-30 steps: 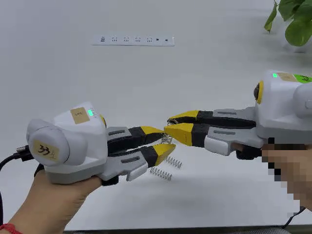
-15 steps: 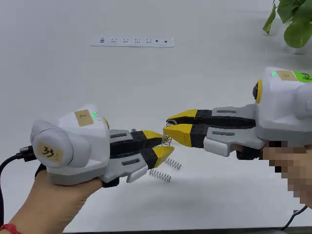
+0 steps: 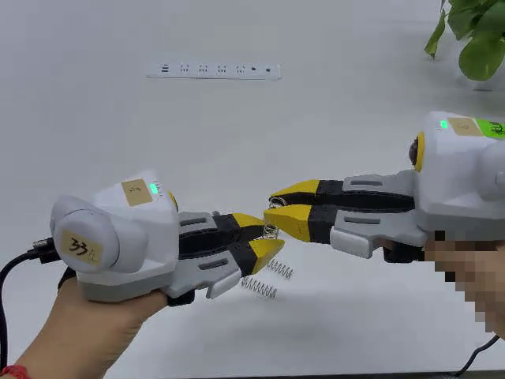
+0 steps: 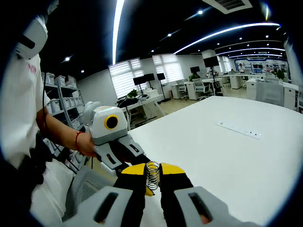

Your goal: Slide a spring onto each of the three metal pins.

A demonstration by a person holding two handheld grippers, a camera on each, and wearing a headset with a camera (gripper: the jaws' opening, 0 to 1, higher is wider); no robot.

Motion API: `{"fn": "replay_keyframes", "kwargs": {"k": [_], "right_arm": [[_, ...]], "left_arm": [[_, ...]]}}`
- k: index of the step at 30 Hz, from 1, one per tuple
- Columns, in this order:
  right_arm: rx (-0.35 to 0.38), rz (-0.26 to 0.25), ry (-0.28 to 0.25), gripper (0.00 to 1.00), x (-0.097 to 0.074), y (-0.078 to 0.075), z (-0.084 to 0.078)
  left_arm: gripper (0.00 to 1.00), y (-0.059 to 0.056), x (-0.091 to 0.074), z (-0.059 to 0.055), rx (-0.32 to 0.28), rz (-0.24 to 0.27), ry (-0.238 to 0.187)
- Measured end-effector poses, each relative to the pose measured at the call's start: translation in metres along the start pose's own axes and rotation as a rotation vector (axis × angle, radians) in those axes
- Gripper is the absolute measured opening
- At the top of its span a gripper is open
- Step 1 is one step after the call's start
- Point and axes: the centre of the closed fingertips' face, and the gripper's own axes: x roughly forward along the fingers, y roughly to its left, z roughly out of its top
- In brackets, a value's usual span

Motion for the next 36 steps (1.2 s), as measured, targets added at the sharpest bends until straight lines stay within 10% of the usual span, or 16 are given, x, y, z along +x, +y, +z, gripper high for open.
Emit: {"fn": "replay_keyframes", "kwargs": {"k": [19, 36], "right_arm": [[-0.093, 0.053, 0.125, 0.19, -0.001, 0.002, -0.009], [-0.523, 0.366, 0.615, 0.24, 0.004, 0.013, -0.016]], "left_arm": [[0.1, 0.0, -0.001, -0.003, 0.028, -0.015, 0.008], [0.1, 0.002, -0.003, -0.01, 0.056, -0.024, 0.019]]}}
